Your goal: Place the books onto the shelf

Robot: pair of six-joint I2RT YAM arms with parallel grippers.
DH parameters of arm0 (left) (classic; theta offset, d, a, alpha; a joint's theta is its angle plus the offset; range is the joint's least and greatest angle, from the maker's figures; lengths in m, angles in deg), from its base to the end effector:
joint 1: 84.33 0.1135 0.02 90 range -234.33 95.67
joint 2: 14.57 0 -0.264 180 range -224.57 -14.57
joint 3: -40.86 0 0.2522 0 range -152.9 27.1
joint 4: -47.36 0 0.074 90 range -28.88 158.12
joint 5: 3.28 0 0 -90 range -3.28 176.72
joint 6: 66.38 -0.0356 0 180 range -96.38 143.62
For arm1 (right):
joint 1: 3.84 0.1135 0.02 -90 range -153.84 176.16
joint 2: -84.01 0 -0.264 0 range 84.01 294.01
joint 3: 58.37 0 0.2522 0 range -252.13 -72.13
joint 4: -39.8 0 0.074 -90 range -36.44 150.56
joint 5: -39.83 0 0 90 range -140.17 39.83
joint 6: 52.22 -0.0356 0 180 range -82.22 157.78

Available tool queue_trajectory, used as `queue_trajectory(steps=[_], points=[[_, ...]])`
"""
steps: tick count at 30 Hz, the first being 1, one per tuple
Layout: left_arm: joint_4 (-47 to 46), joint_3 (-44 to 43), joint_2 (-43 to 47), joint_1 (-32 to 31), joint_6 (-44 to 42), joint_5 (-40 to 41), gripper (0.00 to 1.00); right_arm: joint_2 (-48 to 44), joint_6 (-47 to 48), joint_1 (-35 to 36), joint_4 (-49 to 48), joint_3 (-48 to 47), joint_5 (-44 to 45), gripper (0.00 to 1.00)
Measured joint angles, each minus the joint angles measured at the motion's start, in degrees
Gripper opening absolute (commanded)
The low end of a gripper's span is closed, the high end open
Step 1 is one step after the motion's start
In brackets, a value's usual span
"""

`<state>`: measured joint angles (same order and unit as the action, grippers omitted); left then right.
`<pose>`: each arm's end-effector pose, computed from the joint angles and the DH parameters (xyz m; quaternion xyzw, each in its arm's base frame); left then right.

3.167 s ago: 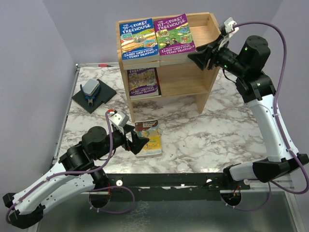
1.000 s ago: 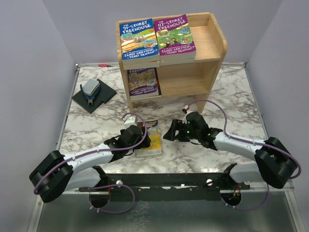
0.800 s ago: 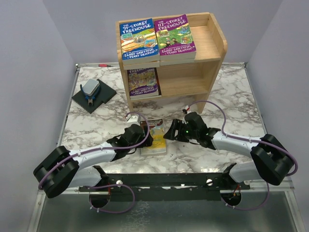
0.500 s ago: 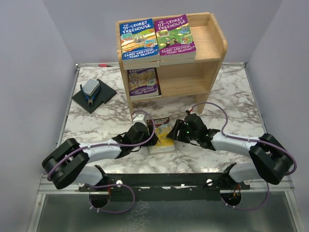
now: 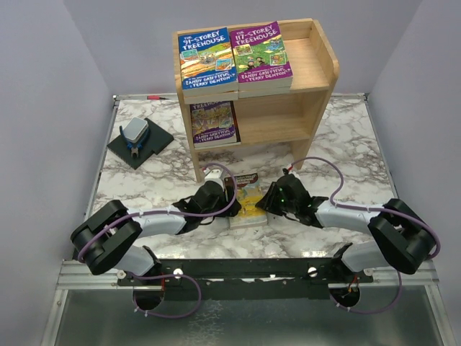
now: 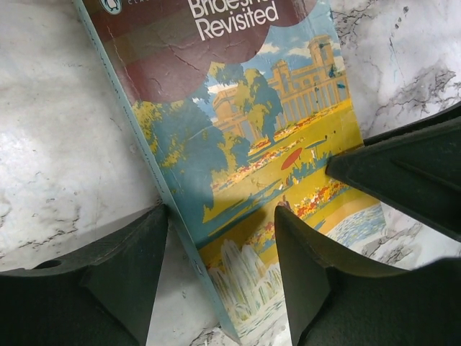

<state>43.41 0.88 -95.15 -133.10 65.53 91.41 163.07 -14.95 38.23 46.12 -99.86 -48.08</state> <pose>0.1710 -0.1907 0.1445 0.0351 0.8923 -0.2934 0.3413 0.1855 0.1657 0.1430 0.0926 0.9153 0.2769 0.2774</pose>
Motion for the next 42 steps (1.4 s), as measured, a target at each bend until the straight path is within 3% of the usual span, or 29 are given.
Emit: queue_trajectory(steps=[2, 3, 11, 15, 23, 35, 42], points=[[-0.1, 0.0, -0.1, 0.0, -0.2, 0.0, 0.63, 0.1, -0.5, -0.1, -1.3, 0.6, -0.3, 0.05], [-0.1, 0.0, -0.1, 0.0, -0.4, 0.0, 0.63, 0.0, -0.5, -0.1, -2.0, 0.9, -0.3, 0.01], [-0.6, 0.0, 0.0, 0.2, -1.2, -0.7, 0.76, -3.5, -2.2, -0.1, -6.3, 5.6, -0.6, 0.0], [-0.1, 0.0, 0.9, -0.1, -0.7, -1.8, 0.85, -9.3, -3.2, -0.1, -5.1, 9.2, -0.6, 0.0], [1.0, 0.2, 2.1, -0.1, 1.2, -7.2, 0.9, -23.3, -7.1, -1.2, -2.3, 17.9, -1.8, 0.0], [-4.7, 0.6, -1.4, -0.1, 5.7, -20.3, 0.9, -35.3, -16.2, -2.1, -3.2, 26.7, -5.4, 0.0], [-13.3, 1.3, -6.2, 0.0, 8.1, -24.6, 0.82, -37.0, -19.4, -2.7, -2.7, 27.3, -5.9, 0.0]])
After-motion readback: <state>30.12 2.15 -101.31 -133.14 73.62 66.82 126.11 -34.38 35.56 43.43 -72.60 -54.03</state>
